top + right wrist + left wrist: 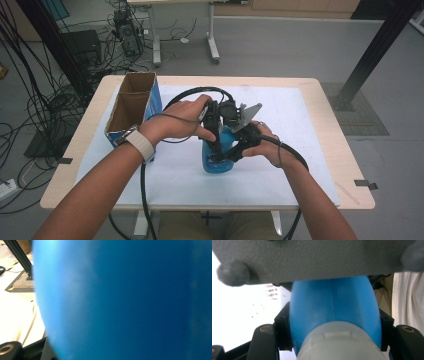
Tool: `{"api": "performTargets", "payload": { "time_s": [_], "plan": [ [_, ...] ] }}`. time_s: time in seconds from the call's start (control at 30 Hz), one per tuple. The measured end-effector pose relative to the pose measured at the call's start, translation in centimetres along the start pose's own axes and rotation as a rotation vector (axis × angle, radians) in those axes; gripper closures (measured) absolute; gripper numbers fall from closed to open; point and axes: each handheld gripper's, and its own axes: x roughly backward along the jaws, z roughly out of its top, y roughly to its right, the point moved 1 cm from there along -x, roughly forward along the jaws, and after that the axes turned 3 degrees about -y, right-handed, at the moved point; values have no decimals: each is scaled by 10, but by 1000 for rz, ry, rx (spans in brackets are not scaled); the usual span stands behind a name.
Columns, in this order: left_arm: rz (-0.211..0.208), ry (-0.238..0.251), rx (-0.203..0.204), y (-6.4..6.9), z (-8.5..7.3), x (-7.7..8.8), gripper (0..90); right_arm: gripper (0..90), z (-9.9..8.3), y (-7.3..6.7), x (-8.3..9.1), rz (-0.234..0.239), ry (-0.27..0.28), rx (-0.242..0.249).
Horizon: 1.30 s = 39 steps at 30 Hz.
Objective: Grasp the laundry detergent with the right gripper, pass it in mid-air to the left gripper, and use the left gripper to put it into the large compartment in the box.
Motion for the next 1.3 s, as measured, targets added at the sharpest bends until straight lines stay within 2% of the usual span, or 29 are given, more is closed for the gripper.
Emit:
{"api": "performTargets", "payload": {
  "time_s": [0.27, 0.3, 0.33, 0.37, 1.3],
  "plan": [
    [2, 1, -2, 1, 0, 1, 371, 431, 0, -1, 0, -6, 2, 5],
    [2, 2, -2, 1, 0, 1, 371, 431, 0, 2, 1, -27, -6, 30],
    [2, 2, -1, 1, 0, 1, 371, 431, 0, 2, 1, -26, -5, 29],
    [3, 2, -1, 1, 0, 1, 372, 431, 0, -1, 1, -7, 1, 7],
    [-1, 15, 6, 1, -1, 4, 373, 432, 2, -2, 3, -13, 2, 17]
  ]
}}
